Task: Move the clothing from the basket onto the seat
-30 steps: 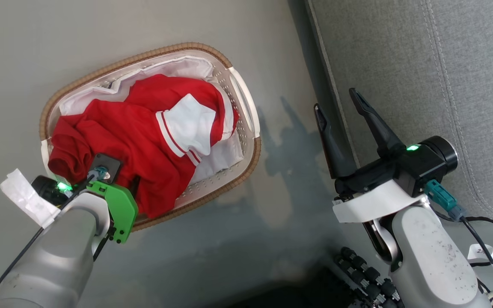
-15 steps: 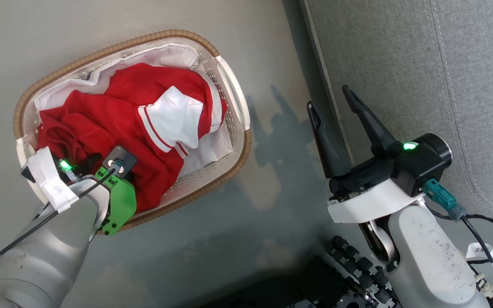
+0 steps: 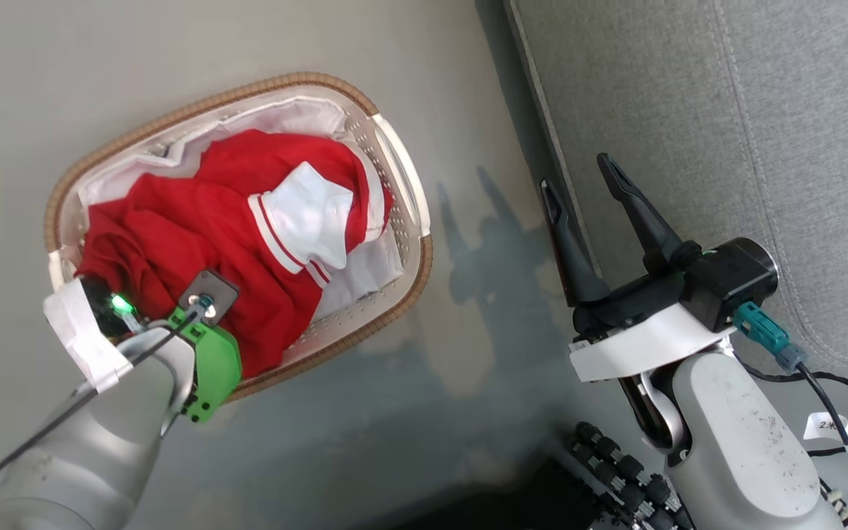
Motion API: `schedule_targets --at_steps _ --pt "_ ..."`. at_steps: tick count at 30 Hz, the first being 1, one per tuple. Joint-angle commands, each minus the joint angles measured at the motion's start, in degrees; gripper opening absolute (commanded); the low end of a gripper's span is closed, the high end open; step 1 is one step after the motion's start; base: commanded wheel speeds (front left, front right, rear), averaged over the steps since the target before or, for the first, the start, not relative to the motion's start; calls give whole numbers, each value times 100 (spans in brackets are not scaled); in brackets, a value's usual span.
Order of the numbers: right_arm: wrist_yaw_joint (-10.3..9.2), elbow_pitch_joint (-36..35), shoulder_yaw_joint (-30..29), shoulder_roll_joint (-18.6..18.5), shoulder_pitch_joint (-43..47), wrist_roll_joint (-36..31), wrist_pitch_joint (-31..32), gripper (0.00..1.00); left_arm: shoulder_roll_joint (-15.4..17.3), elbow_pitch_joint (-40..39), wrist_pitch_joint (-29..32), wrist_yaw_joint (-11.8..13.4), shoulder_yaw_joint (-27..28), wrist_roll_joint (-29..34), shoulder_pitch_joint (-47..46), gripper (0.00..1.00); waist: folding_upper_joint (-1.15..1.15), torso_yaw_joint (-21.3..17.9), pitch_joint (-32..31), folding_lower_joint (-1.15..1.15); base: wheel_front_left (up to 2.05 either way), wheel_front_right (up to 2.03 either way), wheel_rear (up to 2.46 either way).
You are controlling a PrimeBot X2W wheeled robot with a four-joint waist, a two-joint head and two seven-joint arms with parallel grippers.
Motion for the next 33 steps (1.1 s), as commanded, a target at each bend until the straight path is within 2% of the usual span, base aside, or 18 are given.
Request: schedule_targets --at_steps 1,5,9,12,19,23,33 --pt "0 44 -20 -20 31 20 -28 100 -34 -39 -52 40 65 -107 154 0 0 131 -358 0 0 0 0" --pt "-1 218 -51 -21 120 -85 -28 100 -104 -311 -106 78 255 -220 390 0 0 320 -847 0 0 0 0" --pt "-1 388 -85 -22 204 -135 -28 100 40 -935 -85 157 517 -207 719 0 0 560 -1300 0 0 0 0" --pt "-1 567 -136 -26 379 -214 -28 100 97 -1547 -87 219 920 -182 1077 0 0 829 -1747 0 0 0 0" --pt "-1 872 -135 -27 635 -311 -28 100 172 -2652 -89 395 1619 312 1783 0 0 1202 -2425 0 0 0 0" --pt "-1 988 -189 -25 785 -322 -28 100 101 -3201 -88 425 2113 528 2232 0 0 1377 -2782 0 0 0 0" --pt "-1 1204 -252 -23 1260 -351 -28 100 -282 -4192 -89 271 3186 993 2988 0 0 1711 -3712 0 0 0 0"
